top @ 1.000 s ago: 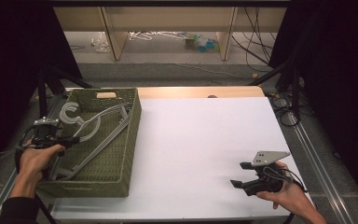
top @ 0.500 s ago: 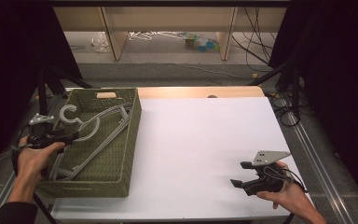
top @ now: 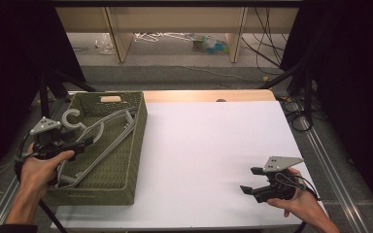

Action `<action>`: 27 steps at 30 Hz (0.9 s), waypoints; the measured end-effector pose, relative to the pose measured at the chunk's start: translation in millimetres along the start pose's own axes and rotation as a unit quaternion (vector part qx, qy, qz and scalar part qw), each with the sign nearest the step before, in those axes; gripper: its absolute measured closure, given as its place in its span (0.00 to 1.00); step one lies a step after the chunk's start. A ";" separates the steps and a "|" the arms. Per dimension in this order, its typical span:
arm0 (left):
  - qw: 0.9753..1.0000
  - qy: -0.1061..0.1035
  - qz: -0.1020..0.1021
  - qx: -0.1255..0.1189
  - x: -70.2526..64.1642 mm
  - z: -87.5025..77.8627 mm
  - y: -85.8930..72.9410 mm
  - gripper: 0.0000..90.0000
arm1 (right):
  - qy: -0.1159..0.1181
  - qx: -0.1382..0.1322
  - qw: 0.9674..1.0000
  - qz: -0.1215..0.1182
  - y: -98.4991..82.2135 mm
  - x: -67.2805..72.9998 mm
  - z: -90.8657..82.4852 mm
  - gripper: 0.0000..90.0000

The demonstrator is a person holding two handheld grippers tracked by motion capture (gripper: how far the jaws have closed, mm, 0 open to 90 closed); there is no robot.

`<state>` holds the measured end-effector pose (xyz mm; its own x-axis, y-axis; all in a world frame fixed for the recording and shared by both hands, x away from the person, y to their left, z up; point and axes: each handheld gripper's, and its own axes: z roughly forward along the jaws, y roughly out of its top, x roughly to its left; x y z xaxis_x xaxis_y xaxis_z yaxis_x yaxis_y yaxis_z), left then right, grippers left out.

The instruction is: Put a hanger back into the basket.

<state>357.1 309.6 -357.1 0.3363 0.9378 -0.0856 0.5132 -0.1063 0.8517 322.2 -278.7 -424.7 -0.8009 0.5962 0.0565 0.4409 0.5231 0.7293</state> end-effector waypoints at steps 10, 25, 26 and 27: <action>0.999 -0.032 0.025 -0.016 -40.8 -9.7 3.9 0.28 | -0.001 -0.002 1.000 0.004 0.5 0.9 -0.7 0.27; 0.994 -0.094 0.046 -0.041 -101.3 -13.2 0.3 0.28 | -0.001 -0.006 1.000 0.003 0.7 1.3 -0.1 0.26; 0.993 -0.098 0.048 -0.044 -104.9 -12.6 -0.2 0.28 | -0.001 -0.008 1.000 -0.002 0.6 0.9 0.6 0.26; 0.992 -0.102 0.051 -0.046 -108.3 -11.6 -0.6 0.28 | -0.001 -0.008 1.000 -0.001 0.6 1.0 0.7 0.26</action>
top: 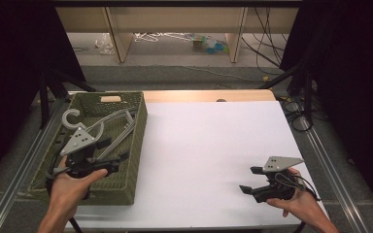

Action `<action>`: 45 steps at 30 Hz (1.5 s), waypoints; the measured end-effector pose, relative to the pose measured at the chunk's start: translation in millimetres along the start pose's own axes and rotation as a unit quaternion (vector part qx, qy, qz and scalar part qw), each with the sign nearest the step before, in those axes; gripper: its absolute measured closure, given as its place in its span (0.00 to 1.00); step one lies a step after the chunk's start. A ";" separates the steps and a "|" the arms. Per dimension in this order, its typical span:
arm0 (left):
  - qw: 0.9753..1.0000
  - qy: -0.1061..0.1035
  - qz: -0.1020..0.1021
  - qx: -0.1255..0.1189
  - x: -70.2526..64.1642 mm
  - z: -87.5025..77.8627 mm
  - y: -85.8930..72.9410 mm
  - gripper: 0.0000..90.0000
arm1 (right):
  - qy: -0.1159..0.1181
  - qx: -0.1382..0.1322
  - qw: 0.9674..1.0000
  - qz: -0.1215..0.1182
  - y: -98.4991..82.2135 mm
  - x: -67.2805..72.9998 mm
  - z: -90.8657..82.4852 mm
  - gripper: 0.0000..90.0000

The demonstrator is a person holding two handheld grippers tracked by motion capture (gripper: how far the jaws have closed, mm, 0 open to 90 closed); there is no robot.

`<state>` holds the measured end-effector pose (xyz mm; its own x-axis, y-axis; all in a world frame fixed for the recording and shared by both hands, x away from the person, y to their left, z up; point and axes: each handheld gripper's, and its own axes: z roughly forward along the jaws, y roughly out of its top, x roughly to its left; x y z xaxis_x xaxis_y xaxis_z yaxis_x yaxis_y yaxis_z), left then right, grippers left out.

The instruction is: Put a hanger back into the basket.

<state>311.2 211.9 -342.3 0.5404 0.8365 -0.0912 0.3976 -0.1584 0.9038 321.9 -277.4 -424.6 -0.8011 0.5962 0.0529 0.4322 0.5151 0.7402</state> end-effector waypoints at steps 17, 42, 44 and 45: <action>0.998 -0.050 0.027 0.007 -53.2 36.4 -8.8 0.27 | 0.004 -0.005 1.000 0.001 -1.0 0.0 1.2 0.26; 0.994 -0.085 0.065 0.016 -94.4 75.6 -56.8 0.20 | 0.001 -0.008 1.000 0.001 -9.6 6.7 -0.5 0.25; 0.994 -0.087 0.067 0.014 -96.2 77.0 -62.2 0.20 | 0.005 -0.009 1.000 0.001 -10.2 10.2 -0.9 0.25; 0.994 -0.083 0.069 0.013 -96.1 77.6 -65.7 0.20 | 0.003 -0.011 1.000 -0.001 -10.4 11.4 -1.0 0.25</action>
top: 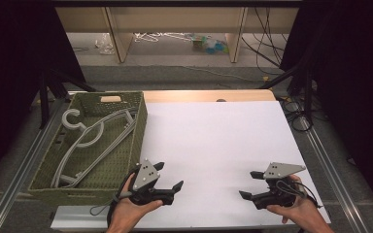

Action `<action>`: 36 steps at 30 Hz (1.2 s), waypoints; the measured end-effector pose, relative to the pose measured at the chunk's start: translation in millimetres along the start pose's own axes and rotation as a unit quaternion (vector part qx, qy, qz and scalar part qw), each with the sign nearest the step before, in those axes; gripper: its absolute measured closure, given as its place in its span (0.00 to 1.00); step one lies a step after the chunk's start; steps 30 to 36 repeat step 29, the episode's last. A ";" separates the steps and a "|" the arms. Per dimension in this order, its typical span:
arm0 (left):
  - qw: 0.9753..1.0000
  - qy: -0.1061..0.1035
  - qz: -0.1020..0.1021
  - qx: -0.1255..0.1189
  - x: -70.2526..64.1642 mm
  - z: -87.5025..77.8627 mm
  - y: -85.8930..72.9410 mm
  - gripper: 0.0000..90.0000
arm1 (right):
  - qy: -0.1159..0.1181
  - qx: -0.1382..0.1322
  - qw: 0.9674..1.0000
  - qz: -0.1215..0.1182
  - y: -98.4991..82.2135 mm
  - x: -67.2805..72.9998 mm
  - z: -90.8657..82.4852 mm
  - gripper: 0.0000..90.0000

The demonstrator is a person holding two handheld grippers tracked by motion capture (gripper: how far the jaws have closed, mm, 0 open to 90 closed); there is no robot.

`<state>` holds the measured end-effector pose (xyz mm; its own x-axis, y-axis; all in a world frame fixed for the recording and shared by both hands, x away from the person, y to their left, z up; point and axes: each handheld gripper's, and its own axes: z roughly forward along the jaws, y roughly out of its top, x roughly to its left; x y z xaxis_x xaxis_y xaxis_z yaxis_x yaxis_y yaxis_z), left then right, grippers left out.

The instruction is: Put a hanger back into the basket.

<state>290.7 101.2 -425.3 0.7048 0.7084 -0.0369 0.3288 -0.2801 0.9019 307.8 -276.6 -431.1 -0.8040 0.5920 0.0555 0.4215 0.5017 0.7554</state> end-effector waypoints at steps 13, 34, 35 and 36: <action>1.000 0.003 -0.001 -0.004 1.9 -6.9 -11.3 0.20 | 0.004 -0.018 1.000 -0.009 -5.4 14.1 -5.5 0.24; 1.000 0.000 0.000 -0.002 1.9 -5.3 -13.7 0.20 | -0.003 -0.026 1.000 -0.003 -5.1 13.4 -5.1 0.24; 1.000 0.000 0.000 -0.002 1.9 -5.3 -13.7 0.20 | -0.003 -0.026 1.000 -0.003 -5.1 13.4 -5.1 0.24; 1.000 0.000 0.000 -0.002 1.9 -5.3 -13.7 0.20 | -0.003 -0.026 1.000 -0.003 -5.1 13.4 -5.1 0.24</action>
